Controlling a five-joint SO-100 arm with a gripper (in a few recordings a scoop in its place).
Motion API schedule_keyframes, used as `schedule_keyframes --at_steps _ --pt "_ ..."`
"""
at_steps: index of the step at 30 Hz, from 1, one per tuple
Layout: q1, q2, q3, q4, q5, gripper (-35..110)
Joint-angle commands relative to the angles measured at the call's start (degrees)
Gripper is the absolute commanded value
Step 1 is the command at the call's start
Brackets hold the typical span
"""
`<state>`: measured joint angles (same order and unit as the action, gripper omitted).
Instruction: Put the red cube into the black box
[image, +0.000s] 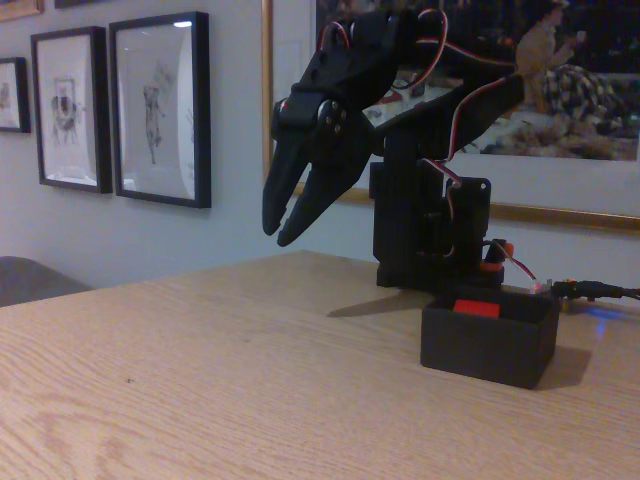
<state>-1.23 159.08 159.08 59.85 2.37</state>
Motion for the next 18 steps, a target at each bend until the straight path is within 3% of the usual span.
schedule_keyframes --at_steps 1,18 --pt "-0.5 1.8 0.7 0.3 0.6 5" --pt "-0.4 1.6 1.1 -0.3 0.4 4"
